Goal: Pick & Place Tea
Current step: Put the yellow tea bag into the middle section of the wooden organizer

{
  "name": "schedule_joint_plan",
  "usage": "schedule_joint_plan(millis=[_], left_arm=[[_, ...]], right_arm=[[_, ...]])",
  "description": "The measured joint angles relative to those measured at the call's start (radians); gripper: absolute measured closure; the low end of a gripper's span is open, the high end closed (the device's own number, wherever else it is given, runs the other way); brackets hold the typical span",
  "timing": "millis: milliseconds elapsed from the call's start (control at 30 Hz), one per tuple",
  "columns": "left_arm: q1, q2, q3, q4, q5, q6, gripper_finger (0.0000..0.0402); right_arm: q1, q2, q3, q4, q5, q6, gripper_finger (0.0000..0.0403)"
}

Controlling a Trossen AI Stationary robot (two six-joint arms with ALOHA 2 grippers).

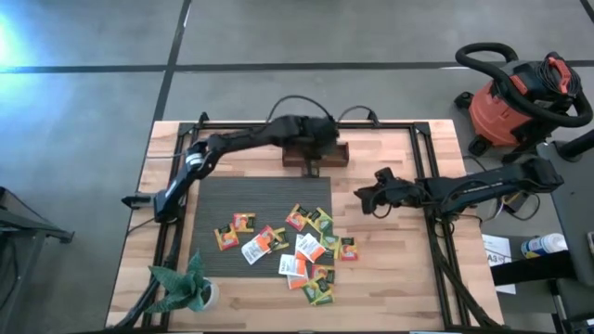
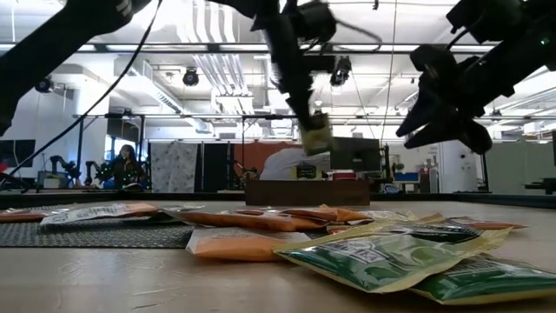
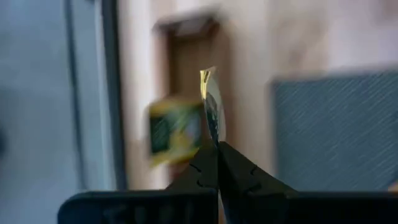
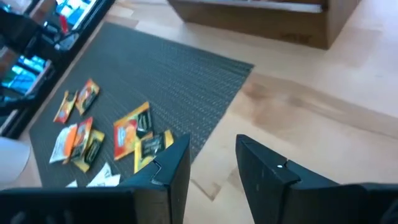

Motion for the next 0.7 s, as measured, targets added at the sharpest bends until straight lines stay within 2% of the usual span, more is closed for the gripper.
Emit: schedule_joint_plan(millis=[133,333,700], left_arm=[[0.060,0.001,-0.012,-0.011,-0.039,0.072,0.0401],[0.100,0.001,-0.035,0.015,0.017,0.157,0.0401],[0.103,0.001,-0.197,0.159,0.080,0.175,0.0401]], right_arm=[[-0.015,-0.017,-0.013,-0.004,-0.001,0.001,0.0275],[-0.015,-0.004,-0.013,-0.005,-0.005,0.019,0.0275],[-0.015,0.019,-0.014,-0.007,-0.009,0.035,0.0275]])
